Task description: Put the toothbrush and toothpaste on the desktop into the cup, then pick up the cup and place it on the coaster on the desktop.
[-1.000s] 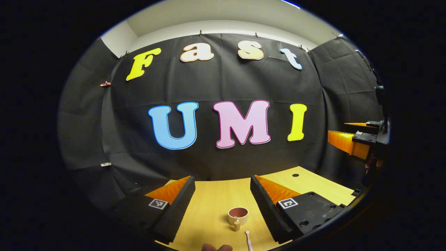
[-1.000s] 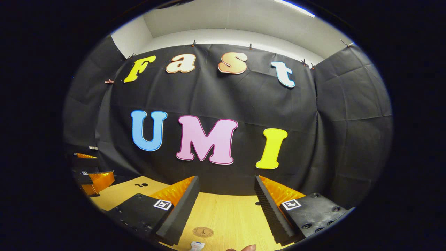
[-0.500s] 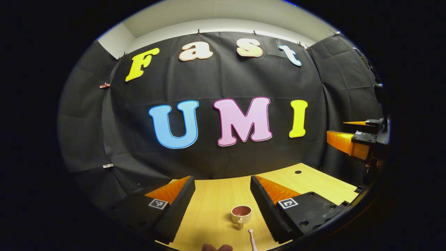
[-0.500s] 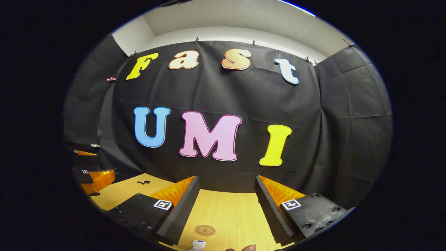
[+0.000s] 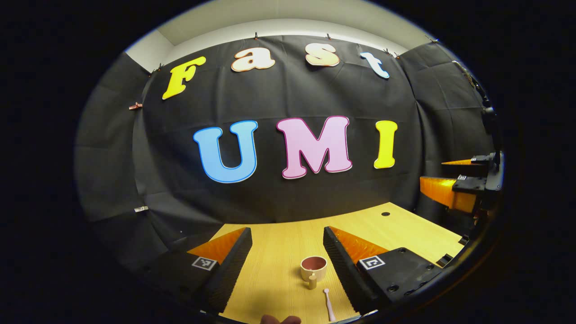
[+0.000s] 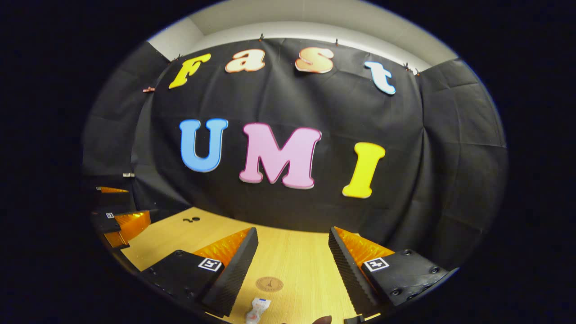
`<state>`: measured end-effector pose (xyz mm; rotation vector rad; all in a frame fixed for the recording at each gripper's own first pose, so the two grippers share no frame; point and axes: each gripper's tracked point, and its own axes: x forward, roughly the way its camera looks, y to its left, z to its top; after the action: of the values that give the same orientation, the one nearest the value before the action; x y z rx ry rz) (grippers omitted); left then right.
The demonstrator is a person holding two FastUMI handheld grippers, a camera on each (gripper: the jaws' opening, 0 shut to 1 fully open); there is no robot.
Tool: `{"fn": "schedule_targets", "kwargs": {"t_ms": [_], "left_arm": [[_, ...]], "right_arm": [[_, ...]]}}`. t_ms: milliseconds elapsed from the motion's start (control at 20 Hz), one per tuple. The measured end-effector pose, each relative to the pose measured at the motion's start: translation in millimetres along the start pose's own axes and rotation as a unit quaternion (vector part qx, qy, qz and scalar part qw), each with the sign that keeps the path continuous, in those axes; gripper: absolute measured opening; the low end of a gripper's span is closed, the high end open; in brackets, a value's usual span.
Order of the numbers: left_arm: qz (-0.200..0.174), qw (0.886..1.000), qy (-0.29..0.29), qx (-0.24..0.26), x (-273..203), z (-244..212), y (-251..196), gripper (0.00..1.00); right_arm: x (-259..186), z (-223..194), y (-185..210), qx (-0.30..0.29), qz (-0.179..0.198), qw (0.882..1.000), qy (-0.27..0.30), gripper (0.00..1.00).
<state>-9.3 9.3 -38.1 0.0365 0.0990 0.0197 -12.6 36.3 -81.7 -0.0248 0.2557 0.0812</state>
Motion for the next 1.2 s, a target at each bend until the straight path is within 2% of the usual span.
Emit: {"fn": "schedule_targets", "kwargs": {"t_ms": [200, 450, 650, 950, 1050, 1200], "left_arm": [[-0.002, 1.0, 0.027, -0.001, -11.7, -30.5, 7.5, 0.99], [0.003, 0.997, 0.07, 0.009, -37.5, -70.1, 21.0, 0.98], [0.016, 0.996, 0.088, 0.005, -58.6, -89.0, 32.8, 0.98], [0.054, 0.994, 0.097, -0.013, -73.9, -96.2, 48.0, 0.98], [0.064, 0.993, 0.098, -0.018, -76.6, -97.2, 47.3, 0.99], [0.073, 0.992, 0.1, -0.019, -78.1, -100.3, 45.1, 0.99]], "right_arm": [[-3.0, -78.5, 24.0, 0.006, 0.012, 0.995, 0.103, 0.97], [-8.8, -186.5, 62.9, -0.015, 0.038, 0.973, 0.226, 0.97], [-6.6, -254.0, 90.2, 0.014, 0.063, 0.942, 0.329, 0.96], [12.1, -316.9, 89.3, 0.027, 0.035, 0.892, 0.451, 0.87], [21.1, -327.9, 91.2, 0.029, 0.032, 0.883, 0.467, 0.83], [21.2, -345.8, 92.0, 0.031, 0.025, 0.861, 0.508, 0.75]]}}
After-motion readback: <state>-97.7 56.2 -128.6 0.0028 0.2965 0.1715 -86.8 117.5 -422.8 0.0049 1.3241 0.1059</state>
